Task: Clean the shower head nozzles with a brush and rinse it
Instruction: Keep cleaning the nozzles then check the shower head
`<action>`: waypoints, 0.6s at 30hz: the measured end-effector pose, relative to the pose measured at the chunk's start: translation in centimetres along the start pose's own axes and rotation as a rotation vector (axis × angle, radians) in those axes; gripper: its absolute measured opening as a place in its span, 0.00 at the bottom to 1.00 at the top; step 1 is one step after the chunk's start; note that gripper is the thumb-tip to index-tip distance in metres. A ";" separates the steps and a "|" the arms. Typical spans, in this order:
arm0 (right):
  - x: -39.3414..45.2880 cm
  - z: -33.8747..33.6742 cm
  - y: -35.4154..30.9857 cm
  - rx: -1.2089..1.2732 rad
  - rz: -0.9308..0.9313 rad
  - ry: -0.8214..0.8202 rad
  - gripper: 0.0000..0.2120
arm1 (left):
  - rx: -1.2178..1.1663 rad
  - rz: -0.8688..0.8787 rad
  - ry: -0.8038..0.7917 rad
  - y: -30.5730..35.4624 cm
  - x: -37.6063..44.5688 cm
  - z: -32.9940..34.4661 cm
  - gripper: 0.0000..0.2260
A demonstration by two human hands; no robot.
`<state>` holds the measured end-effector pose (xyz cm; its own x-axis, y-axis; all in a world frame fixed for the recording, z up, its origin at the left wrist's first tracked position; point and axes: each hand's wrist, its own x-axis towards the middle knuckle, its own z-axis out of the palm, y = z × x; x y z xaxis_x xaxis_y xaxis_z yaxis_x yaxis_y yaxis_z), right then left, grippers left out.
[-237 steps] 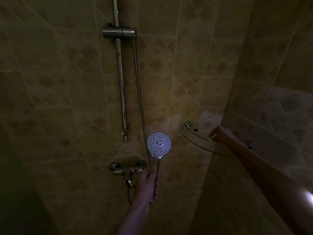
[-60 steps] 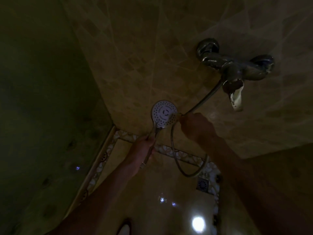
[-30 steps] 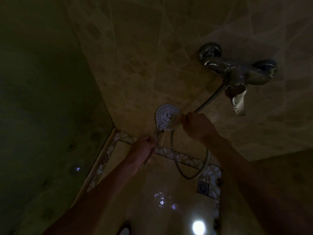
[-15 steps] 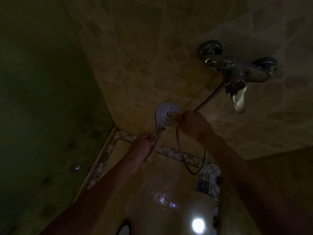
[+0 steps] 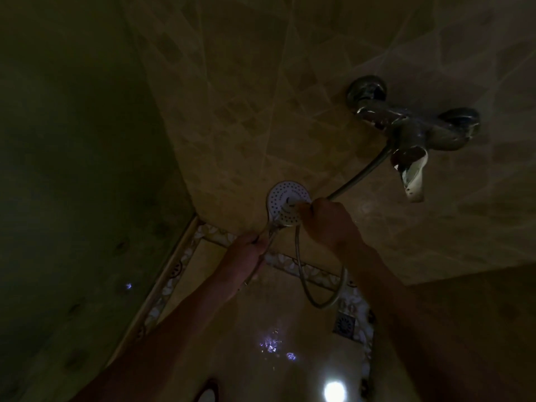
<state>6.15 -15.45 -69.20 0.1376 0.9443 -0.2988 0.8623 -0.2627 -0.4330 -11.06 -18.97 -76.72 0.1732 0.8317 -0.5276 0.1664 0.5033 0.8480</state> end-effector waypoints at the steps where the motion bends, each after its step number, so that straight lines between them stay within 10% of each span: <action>1: 0.3 -0.3 0.1 0.017 0.029 0.019 0.19 | -0.007 -0.005 0.003 0.0 0.0 0.0 0.13; 18: 1.1 0.5 0.5 0.046 0.083 0.039 0.18 | -0.002 0.024 -0.041 -0.2 0.1 -0.2 0.14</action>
<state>6.44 -14.68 -70.19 0.2278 0.9256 -0.3024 0.8237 -0.3488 -0.4470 -11.28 -18.91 -76.90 0.2169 0.8332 -0.5087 0.1599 0.4838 0.8605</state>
